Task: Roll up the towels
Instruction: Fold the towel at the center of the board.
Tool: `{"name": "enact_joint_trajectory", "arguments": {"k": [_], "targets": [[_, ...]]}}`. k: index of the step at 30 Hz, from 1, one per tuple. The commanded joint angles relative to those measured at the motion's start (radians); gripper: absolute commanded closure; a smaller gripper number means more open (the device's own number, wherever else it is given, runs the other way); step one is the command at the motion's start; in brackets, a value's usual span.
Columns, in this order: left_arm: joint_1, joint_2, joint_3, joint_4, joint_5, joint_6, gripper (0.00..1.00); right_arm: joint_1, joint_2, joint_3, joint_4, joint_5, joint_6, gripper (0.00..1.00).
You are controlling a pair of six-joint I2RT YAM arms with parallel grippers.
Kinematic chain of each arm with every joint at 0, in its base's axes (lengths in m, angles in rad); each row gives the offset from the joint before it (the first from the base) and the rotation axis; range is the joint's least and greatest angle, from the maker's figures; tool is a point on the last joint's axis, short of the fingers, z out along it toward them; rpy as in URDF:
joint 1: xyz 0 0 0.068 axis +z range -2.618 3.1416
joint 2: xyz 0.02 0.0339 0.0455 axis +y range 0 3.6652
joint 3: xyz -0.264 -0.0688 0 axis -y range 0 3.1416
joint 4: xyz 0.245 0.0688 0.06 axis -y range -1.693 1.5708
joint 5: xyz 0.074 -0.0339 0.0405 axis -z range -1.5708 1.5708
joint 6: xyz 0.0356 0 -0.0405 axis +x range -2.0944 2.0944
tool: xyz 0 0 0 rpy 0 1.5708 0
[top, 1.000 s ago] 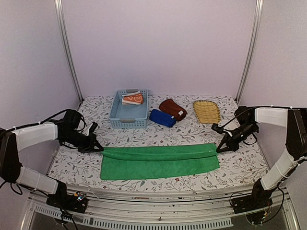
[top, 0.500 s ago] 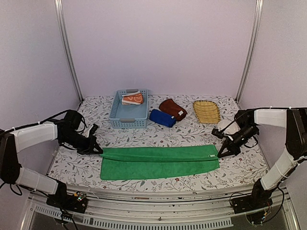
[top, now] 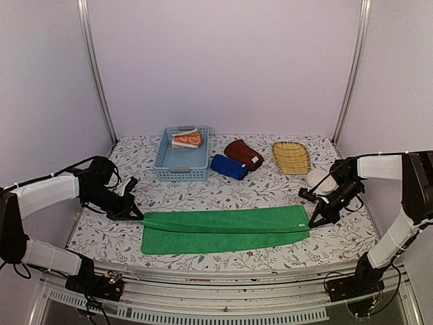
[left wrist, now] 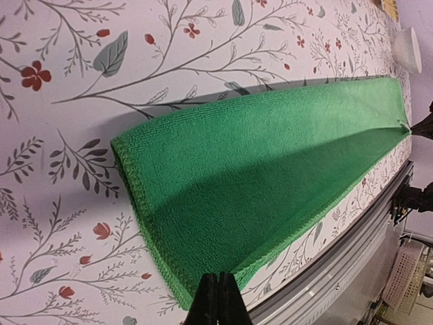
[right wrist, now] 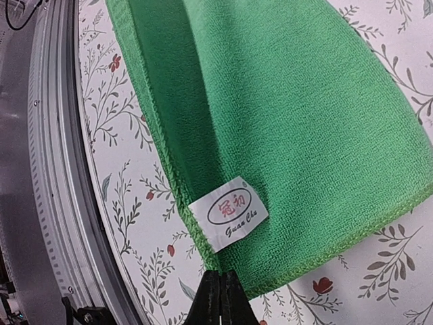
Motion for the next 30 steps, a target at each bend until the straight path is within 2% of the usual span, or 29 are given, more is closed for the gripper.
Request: {"name": "enact_joint_trajectory", "arguments": {"k": [1,14,25,30], "targets": [[-0.011,0.002,-0.007,-0.16,0.018,-0.048,1.0,0.005,0.032,-0.02,-0.002,0.023,-0.015,0.97],[-0.101,0.062,-0.039,-0.176,-0.038,-0.092,1.0,0.026,0.058,-0.04,0.035,0.05,-0.012,0.96],[-0.113,0.012,-0.03,-0.213,-0.097,-0.116,1.0,0.026,0.031,-0.039,-0.003,0.055,-0.038,0.96],[-0.12,0.006,-0.045,-0.214,-0.043,-0.108,1.0,0.027,0.037,-0.039,-0.001,0.064,-0.044,0.96]]}}
